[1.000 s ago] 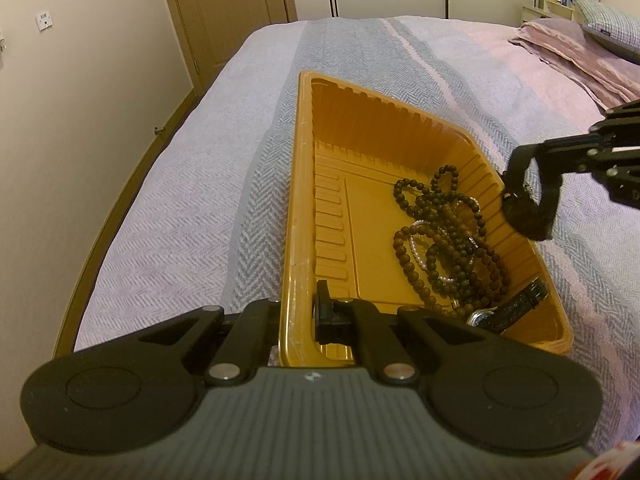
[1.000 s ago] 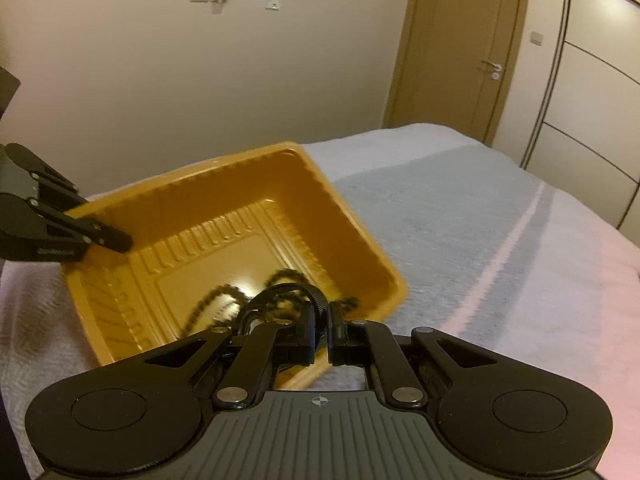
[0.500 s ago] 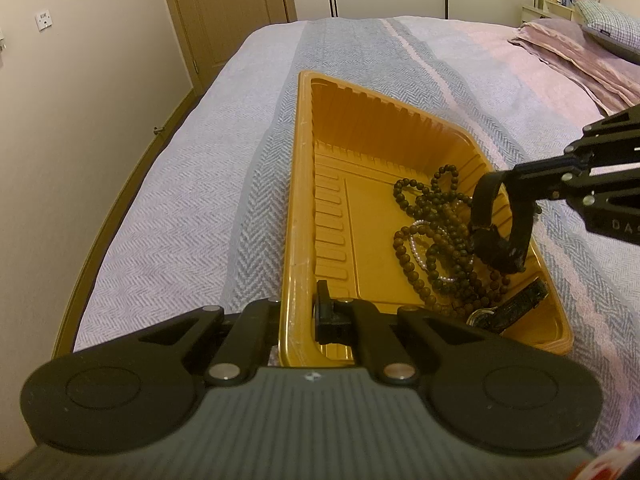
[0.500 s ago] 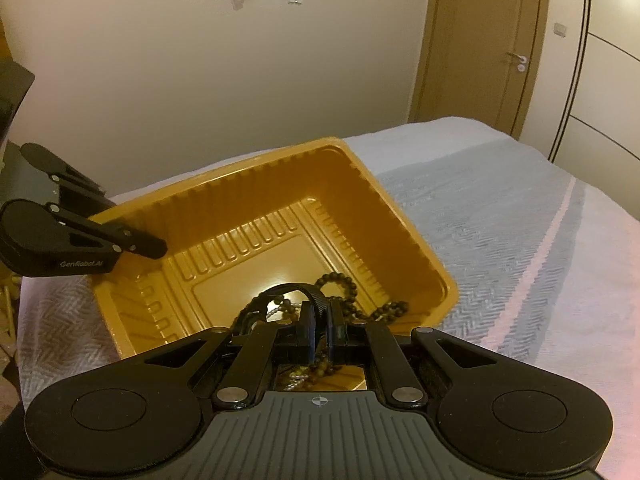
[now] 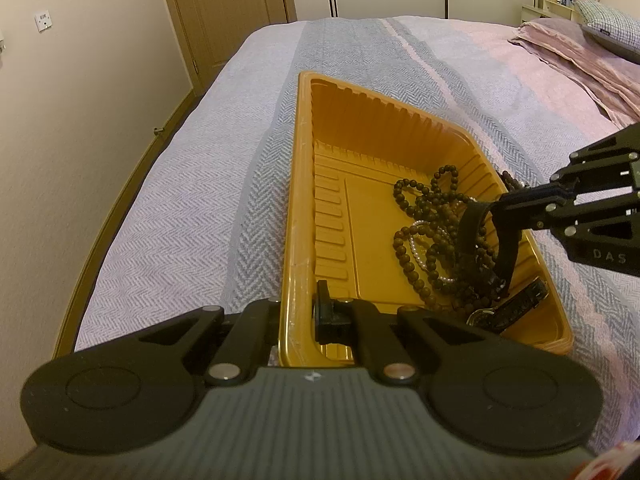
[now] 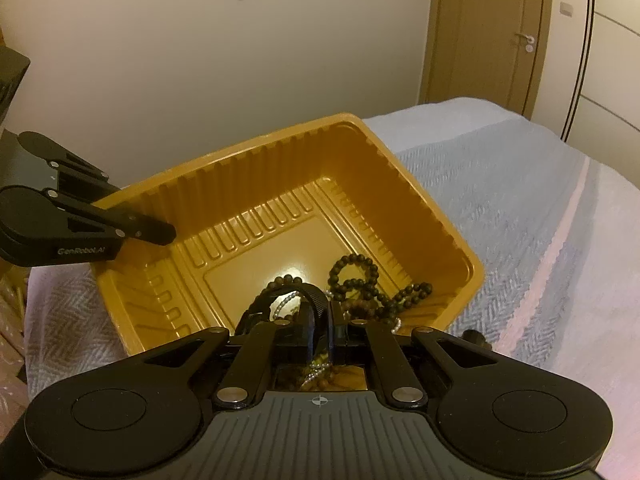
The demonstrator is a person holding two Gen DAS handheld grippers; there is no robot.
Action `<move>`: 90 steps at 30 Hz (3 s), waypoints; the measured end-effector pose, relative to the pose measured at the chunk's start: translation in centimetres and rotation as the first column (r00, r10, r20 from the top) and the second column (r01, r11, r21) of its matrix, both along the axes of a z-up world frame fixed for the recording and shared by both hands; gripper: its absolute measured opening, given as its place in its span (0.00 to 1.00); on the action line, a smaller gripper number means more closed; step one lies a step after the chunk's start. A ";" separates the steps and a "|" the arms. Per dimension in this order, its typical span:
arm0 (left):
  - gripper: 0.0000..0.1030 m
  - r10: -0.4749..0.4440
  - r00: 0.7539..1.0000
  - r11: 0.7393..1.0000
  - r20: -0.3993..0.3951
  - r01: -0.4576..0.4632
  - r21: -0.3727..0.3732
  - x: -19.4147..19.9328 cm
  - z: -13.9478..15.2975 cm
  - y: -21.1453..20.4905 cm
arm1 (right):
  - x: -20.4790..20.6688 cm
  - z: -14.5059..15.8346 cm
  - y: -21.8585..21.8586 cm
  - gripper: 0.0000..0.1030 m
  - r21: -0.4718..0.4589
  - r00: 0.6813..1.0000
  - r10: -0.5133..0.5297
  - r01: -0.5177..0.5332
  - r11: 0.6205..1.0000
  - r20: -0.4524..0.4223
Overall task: Organize jewelry
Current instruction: 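Lower the black watch into the tray and open the right tool, then grasp the dark bead bracelet from the pile with the right tool, then carry the dark bead bracelet into the tray and open the right tool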
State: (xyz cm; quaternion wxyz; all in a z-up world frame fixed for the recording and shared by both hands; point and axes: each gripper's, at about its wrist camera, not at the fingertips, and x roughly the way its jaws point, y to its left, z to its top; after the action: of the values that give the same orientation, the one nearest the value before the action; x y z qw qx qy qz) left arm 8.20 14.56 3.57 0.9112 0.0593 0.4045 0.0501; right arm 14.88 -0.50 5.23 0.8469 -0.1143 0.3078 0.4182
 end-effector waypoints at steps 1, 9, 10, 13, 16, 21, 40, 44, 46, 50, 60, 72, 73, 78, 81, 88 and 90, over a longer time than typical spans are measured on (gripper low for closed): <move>0.03 0.000 1.000 1.000 0.001 0.000 0.000 0.0 0.0 0.0 | 0.0 -0.1 0.0 0.06 -0.005 1.000 -0.001 0.001 1.000 -0.004; 0.03 -0.001 1.000 1.000 -0.001 0.001 -0.003 0.1 -0.1 0.1 | 0.2 -0.6 0.1 0.24 0.000 0.999 0.006 -0.006 1.000 -0.041; 0.03 -0.001 1.000 1.000 -0.001 0.001 -0.002 0.2 -0.1 0.1 | 0.3 -0.5 0.0 0.31 0.005 0.999 -0.001 0.001 1.000 -0.041; 0.03 0.000 1.000 1.000 0.000 0.000 -0.003 0.1 -0.1 0.2 | 0.3 -0.3 -0.2 0.34 0.011 0.999 -0.010 0.010 1.000 -0.036; 0.03 0.001 1.000 1.000 0.000 -0.001 -0.003 0.2 -0.1 0.2 | 0.4 -0.2 -0.5 0.35 0.007 0.999 -0.020 0.020 1.000 -0.031; 0.03 0.002 1.000 1.000 0.001 -0.002 -0.005 0.1 -0.1 0.2 | 0.5 0.0 -1.4 0.35 0.017 0.999 -0.045 0.046 0.999 -0.029; 0.03 0.006 1.000 1.000 0.003 -0.006 -0.005 0.1 -0.2 0.1 | 5.2 -4.7 -13.6 0.36 0.026 0.902 -0.413 0.419 0.907 -0.122; 0.03 0.006 1.000 1.000 0.002 -0.006 -0.003 0.2 -0.1 0.1 | 4.9 -5.7 -12.5 0.36 0.028 0.925 -0.353 0.360 0.932 -0.137; 0.03 0.006 1.000 1.000 0.002 -0.006 -0.003 0.1 -0.2 0.1 | 5.1 -6.2 -11.8 0.36 0.024 0.930 -0.339 0.346 0.938 -0.143; 0.03 0.006 1.000 1.000 0.003 -0.006 -0.003 0.1 -0.2 0.1 | 5.0 -6.4 -10.4 0.35 0.018 0.944 -0.304 0.308 0.951 -0.130; 0.03 0.006 1.000 1.000 0.003 -0.006 -0.003 0.1 -0.2 0.1 | 5.9 -6.7 -6.4 0.18 -0.030 0.973 -0.223 0.222 0.975 -0.061; 0.03 0.007 1.000 1.000 0.005 -0.007 -0.007 0.1 -0.3 0.1 | 4.5 -5.2 -9.2 0.06 -0.015 0.958 -0.288 0.288 0.958 -0.007; 0.03 0.007 1.000 1.000 0.005 -0.007 -0.008 0.1 -0.3 0.1 | 4.3 -4.8 -9.9 0.06 -0.006 0.954 -0.299 0.299 0.954 -0.009; 0.03 0.006 1.000 1.000 0.007 -0.006 -0.007 0.0 -0.3 0.0 | 3.6 -3.4 -13.0 0.06 0.028 0.938 -0.343 0.345 0.938 -0.042; 0.03 0.004 1.000 1.000 0.009 -0.004 -0.006 0.0 -0.2 0.0 | 3.0 -2.7 -14.8 0.06 0.045 0.929 -0.365 0.368 0.929 -0.058; 0.04 0.004 1.000 1.000 0.011 -0.004 -0.003 -0.1 -0.2 0.0 | 2.2 -1.5 -18.2 0.06 0.072 0.905 -0.417 0.423 0.903 -0.078; 0.04 0.004 1.000 1.000 0.010 -0.004 -0.004 0.0 -0.2 0.0 | 2.0 -1.2 -18.6 0.06 0.068 0.903 -0.423 0.428 0.901 -0.076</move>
State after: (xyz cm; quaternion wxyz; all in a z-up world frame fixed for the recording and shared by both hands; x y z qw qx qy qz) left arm 8.16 14.53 3.33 0.9133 0.0567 0.4001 0.0514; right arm 16.93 -19.13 4.01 0.9124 0.0034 0.3324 0.2390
